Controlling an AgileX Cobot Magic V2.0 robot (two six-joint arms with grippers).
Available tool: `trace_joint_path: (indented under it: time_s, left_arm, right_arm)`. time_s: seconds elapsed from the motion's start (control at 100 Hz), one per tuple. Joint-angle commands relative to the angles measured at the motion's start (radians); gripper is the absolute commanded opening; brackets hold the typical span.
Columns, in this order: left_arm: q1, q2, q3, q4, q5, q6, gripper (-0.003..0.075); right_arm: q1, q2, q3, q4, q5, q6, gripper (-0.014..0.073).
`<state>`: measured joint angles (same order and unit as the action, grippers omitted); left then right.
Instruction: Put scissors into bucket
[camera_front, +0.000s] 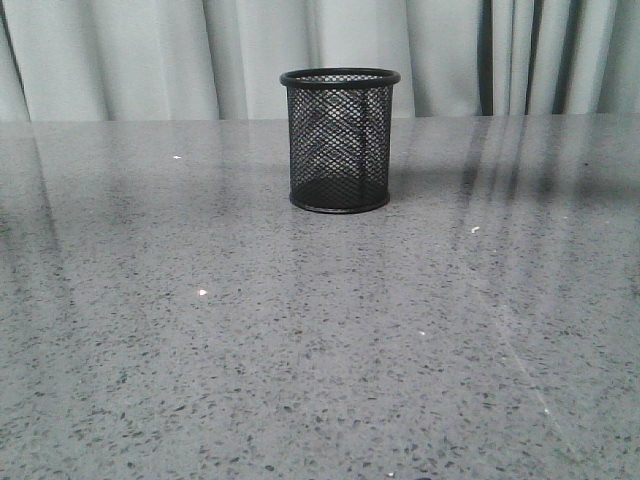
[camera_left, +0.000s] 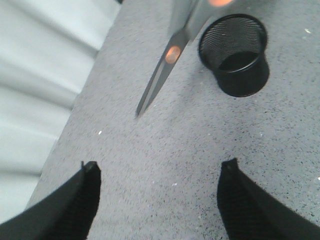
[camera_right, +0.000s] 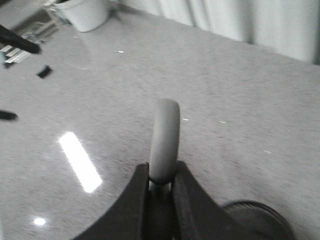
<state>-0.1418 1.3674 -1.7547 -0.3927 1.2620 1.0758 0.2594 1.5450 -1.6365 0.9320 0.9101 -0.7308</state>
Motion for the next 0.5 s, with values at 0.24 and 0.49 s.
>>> trace_joint_path:
  time_s: [0.24, 0.49]
  left_arm:
    - [0.027, -0.111, -0.031, -0.051, -0.072, -0.179, 0.0312]
    - [0.027, -0.156, -0.031, -0.051, -0.078, -0.270, 0.0292]
  right_arm:
    - [-0.027, -0.166, -0.035, -0.357, 0.096, 0.271, -0.0044]
    - [-0.027, -0.175, -0.035, -0.456, 0.200, 0.333, -0.0044]
